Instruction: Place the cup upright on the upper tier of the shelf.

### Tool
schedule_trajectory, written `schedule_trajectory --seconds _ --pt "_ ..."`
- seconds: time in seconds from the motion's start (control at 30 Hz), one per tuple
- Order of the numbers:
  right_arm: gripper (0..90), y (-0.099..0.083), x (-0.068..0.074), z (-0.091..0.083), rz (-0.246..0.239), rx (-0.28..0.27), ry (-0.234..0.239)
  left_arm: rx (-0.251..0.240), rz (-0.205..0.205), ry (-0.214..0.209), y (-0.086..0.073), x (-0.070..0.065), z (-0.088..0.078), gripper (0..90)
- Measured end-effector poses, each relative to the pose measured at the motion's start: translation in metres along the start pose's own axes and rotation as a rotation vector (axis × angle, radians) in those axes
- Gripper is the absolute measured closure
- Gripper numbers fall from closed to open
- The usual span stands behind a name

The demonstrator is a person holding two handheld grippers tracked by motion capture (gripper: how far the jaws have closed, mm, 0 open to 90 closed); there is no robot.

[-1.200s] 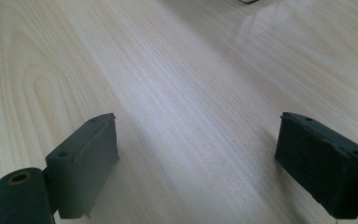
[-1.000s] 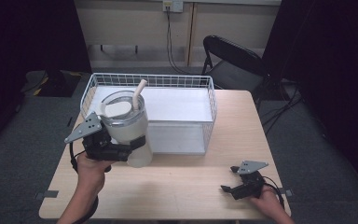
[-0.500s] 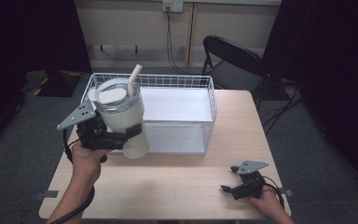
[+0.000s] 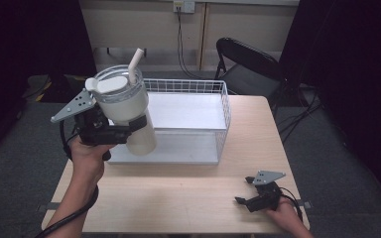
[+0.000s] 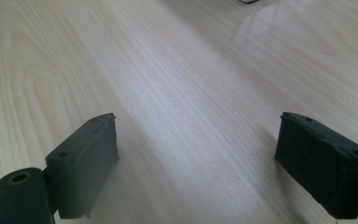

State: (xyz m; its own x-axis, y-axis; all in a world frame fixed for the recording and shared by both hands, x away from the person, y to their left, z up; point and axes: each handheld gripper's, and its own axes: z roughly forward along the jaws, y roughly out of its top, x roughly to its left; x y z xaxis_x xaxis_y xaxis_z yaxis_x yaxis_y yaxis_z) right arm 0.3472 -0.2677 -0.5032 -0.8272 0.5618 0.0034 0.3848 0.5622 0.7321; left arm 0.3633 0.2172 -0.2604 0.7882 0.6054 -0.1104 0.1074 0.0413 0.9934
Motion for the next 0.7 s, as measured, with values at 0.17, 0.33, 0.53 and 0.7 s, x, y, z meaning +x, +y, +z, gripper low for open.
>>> schedule_trajectory --seconds 0.17,0.33,0.53,0.7 --pt "12.3 0.0 0.0 0.0 0.0 0.0 0.0 -0.006 -0.003 0.009 0.005 0.004 0.004 8.6" --pt "12.3 0.0 0.0 0.0 0.0 0.0 0.0 -0.009 -0.009 0.019 0.008 0.006 0.006 8.6" --pt "12.3 0.0 0.0 0.0 -0.001 0.0 0.0 -0.009 -0.006 0.028 0.014 0.009 0.011 8.5" --pt "12.3 0.0 0.0 0.0 -0.002 -0.002 -0.001 -0.017 -0.008 0.044 0.02 0.013 0.014 8.5"
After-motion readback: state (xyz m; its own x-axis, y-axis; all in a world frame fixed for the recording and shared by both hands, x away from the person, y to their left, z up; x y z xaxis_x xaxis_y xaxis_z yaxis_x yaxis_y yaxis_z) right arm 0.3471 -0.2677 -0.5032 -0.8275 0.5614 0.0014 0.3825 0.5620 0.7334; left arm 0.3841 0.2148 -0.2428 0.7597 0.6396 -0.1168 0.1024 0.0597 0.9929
